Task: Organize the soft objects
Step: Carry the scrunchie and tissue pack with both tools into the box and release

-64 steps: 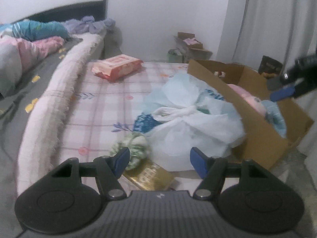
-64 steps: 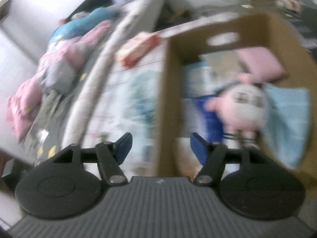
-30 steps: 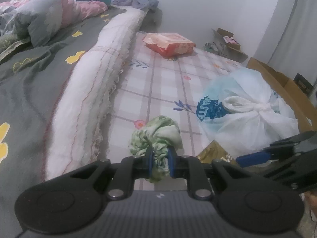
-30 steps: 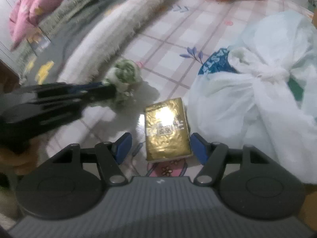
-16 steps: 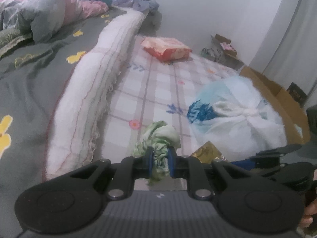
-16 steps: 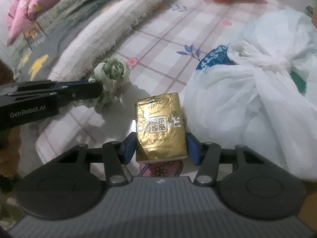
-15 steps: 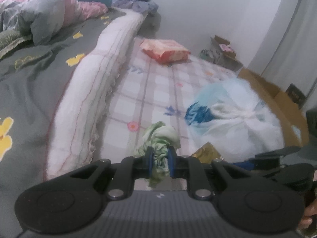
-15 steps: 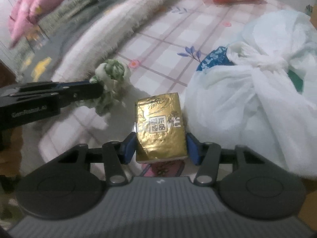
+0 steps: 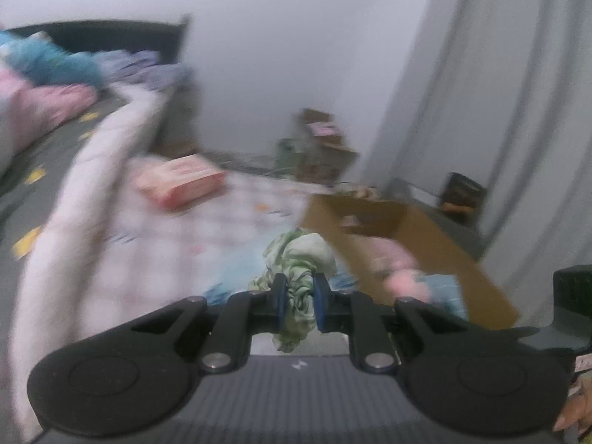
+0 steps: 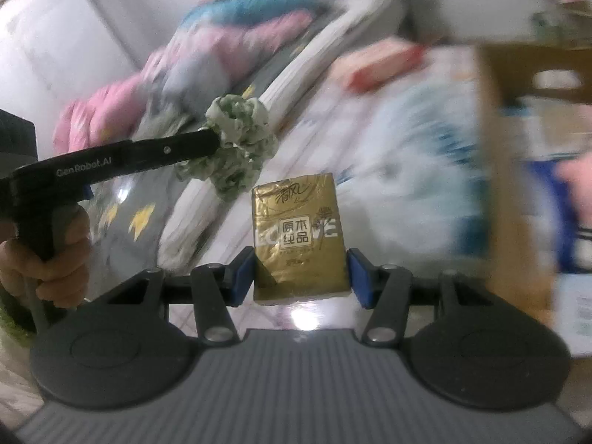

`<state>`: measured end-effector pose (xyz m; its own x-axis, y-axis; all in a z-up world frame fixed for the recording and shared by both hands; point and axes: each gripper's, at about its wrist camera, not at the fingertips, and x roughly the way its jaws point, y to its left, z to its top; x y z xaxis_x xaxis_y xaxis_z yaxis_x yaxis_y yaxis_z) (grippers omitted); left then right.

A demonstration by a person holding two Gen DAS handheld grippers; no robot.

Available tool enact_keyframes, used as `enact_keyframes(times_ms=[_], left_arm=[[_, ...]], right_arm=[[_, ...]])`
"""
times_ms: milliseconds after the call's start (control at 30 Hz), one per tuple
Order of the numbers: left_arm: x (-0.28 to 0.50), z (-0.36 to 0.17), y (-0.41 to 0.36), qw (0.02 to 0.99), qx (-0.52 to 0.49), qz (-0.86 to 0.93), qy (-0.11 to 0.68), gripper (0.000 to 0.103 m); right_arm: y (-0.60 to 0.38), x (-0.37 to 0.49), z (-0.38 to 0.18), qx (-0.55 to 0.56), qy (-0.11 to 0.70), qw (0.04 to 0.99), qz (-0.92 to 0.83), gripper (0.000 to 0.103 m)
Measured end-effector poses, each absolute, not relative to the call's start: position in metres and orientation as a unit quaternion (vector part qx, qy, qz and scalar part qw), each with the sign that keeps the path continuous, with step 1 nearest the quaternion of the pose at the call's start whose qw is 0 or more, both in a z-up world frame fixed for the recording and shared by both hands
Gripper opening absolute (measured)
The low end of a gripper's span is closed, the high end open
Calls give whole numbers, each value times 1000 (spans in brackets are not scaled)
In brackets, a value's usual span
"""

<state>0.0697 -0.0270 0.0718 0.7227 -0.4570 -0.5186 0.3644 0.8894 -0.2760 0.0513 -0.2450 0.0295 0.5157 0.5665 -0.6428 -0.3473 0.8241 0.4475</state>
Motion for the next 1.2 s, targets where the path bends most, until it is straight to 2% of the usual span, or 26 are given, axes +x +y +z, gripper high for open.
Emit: enact_keyframes(times_ms=[167,533,733,900,1200], left_arm=[[86,75,-110,901,-52,-299,311,16],[125,9,-282,829,17,-389,401,16],[136,-27,-309,811,49,-397,427,17],[136,-44,-323,795,62,-403,449,18],[136,-51,-325,783,66,-408,466,28]], right_arm=[[-332,21,51,159,367,899,179,52],[-493,-33,44,238,307,921,14,53],[-526,-30,27,239,329,914,-1,53],[-525,3,22,198,363,911,4,53],[-504,40,22,93,411,907,-9,54]])
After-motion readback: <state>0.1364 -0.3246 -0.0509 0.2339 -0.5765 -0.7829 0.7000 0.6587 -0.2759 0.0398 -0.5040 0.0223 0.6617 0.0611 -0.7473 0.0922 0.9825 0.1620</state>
